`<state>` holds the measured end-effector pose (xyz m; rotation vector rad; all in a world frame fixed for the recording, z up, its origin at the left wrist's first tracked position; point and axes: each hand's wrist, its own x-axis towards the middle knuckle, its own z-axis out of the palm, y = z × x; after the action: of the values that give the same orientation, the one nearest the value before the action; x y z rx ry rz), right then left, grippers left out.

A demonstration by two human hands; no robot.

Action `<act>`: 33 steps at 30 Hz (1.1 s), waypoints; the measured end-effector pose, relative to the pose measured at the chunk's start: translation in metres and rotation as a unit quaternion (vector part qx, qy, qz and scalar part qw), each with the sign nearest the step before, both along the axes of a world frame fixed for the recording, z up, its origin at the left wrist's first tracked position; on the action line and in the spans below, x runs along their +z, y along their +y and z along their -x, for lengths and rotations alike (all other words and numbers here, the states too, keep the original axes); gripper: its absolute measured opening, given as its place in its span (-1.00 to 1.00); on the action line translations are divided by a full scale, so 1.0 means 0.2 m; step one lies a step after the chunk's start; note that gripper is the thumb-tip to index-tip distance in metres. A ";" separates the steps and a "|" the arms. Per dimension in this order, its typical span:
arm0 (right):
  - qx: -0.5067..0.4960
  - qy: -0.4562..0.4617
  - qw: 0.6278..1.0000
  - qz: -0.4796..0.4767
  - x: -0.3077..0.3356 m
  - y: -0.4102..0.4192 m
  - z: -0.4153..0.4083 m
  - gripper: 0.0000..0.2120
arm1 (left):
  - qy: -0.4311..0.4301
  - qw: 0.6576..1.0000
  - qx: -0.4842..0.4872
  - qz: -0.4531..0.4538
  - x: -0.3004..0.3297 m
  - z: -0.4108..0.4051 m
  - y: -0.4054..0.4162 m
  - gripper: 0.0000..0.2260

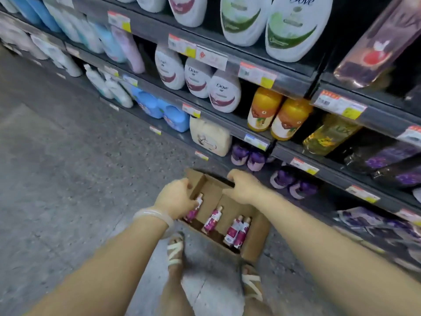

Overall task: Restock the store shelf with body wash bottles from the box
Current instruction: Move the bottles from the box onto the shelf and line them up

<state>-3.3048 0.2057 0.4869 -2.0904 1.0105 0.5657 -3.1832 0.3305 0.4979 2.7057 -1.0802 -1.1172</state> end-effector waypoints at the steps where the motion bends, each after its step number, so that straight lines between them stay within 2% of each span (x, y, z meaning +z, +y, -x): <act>1: -0.037 0.005 0.999 -0.015 -0.08 -0.01 -0.03 -0.65 | 0.018 1.000 -0.014 -0.011 -0.08 -0.06 -0.02 -0.61; 3: -0.120 0.020 0.992 -0.035 -0.29 -0.01 -0.06 -0.92 | 0.050 0.998 -0.036 -0.034 -0.26 -0.17 -0.07 -0.65; 5: -0.205 0.023 0.977 -0.057 -0.55 0.04 -0.12 -0.70 | 0.065 0.993 -0.076 -0.059 -0.46 -0.28 -0.10 -0.65; 7: -0.272 0.027 0.959 -0.081 -0.79 0.11 -0.16 -0.63 | 0.053 0.989 -0.113 -0.075 -0.70 -0.35 -0.10 -0.63; 9: -0.292 0.045 0.949 -0.107 -1.07 0.22 -0.21 -0.70 | 0.042 0.988 -0.130 -0.074 -0.96 -0.40 -0.10 -0.71; 11: -0.329 0.052 0.931 -0.152 -1.39 0.33 -0.24 -0.90 | 0.025 0.987 -0.132 -0.082 -1.32 -0.42 -0.07 -0.72; 12: -0.367 0.055 0.912 -0.174 -1.56 0.38 -0.25 -0.80 | 0.034 0.985 -0.139 -0.092 -1.50 -0.43 -0.06 -0.67; 14: -0.424 0.070 0.881 -0.200 -1.87 0.43 -0.26 -0.73 | 0.063 0.980 -0.145 -0.117 -1.82 -0.43 -0.05 -0.63; 16: -0.439 0.079 0.876 -0.186 -2.12 0.44 -0.27 -0.69 | 0.069 0.976 -0.156 -0.138 -2.11 -0.41 -0.06 -0.60; 19: -0.472 0.086 0.857 -0.190 -2.51 0.44 -0.25 -0.56 | 0.046 0.974 -0.173 -0.139 -2.52 -0.37 -0.10 -0.43; 22: -0.489 0.094 0.846 -0.191 -2.85 0.42 -0.25 -0.42 | 0.049 0.979 -0.090 -0.177 -2.87 -0.32 -0.15 -0.32; 25: -0.531 0.101 0.816 -0.204 -3.10 0.44 -0.26 -0.31 | -0.005 0.976 -0.006 -0.216 -3.11 -0.27 -0.15 -0.34; 27: -0.559 0.096 0.797 -0.209 -3.20 0.48 -0.28 -0.29 | -0.037 0.973 -0.009 -0.226 -3.20 -0.25 -0.12 -0.32; 31: -0.578 0.100 0.790 -0.180 -3.29 0.52 -0.30 -0.28 | -0.038 0.973 -0.041 -0.223 -3.29 -0.23 -0.08 -0.25; 33: -0.614 0.078 0.764 -0.185 -3.29 0.52 -0.29 -0.29 | -0.019 0.980 0.007 -0.196 -3.30 -0.21 -0.06 -0.28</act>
<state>-3.2466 0.3087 -0.1709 -0.7020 1.8749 0.1880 -3.1403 0.3177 -0.1615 3.0313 -0.9255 -1.4140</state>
